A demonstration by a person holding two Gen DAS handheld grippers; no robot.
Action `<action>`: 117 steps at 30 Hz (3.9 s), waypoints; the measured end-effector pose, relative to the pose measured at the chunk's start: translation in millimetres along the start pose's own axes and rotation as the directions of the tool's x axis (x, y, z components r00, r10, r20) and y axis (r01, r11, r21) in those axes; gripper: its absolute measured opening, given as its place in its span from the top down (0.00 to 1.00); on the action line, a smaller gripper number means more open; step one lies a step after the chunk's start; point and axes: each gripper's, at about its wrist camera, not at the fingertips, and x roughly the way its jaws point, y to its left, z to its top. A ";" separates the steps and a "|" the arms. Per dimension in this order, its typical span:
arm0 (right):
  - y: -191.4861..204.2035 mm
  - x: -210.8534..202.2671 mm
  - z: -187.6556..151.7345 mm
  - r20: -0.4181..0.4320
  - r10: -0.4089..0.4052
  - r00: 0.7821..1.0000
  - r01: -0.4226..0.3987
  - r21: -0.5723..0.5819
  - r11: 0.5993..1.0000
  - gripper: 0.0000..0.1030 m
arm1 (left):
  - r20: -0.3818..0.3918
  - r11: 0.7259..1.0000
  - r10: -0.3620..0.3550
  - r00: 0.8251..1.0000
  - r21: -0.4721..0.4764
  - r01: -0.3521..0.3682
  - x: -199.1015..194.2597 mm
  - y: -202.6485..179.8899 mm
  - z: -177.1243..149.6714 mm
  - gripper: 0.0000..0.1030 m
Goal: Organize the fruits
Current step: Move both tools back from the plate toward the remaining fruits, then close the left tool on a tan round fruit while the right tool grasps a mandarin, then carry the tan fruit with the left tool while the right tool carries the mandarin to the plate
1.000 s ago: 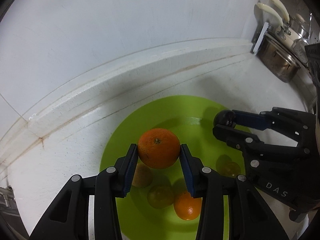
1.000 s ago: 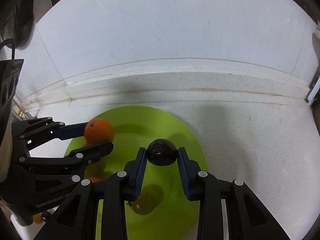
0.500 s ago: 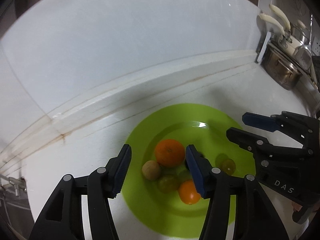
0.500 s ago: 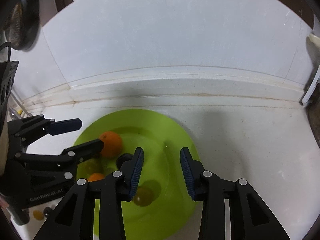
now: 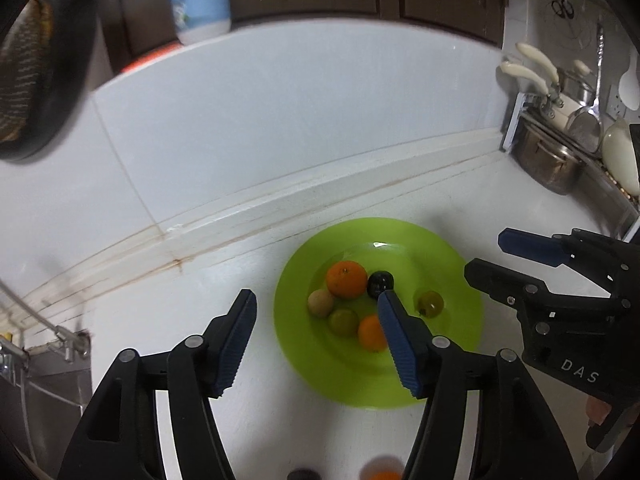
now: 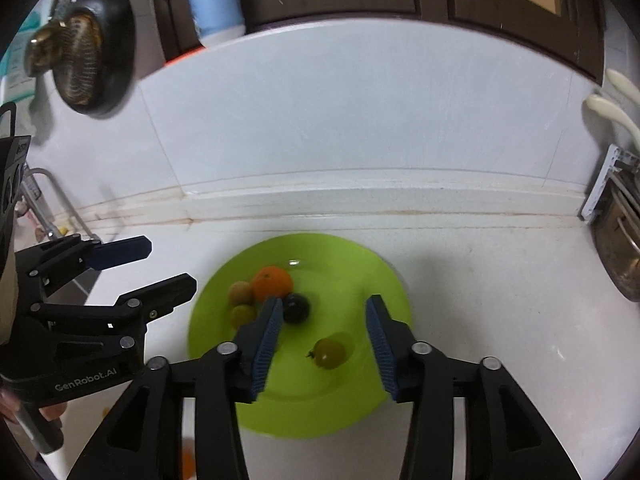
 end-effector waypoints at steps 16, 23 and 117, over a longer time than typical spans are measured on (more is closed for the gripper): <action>63.7 -69.8 -27.1 0.075 0.071 0.995 -0.066 -0.069 0.995 0.47 | 0.074 0.998 0.048 0.996 -0.043 -0.045 -93.0 17.7 -51.2 0.25; 93.8 -86.7 -42.9 0.089 0.098 0.991 -0.087 -0.114 0.990 0.43 | 0.091 0.995 0.078 0.993 -0.068 -0.072 -118.8 27.6 -79.9 0.22; 115.2 -53.6 -130.9 -0.046 0.146 0.988 -0.151 -0.121 0.981 0.59 | -0.021 0.989 -0.015 1.000 -0.148 0.011 -79.2 15.1 -175.6 0.74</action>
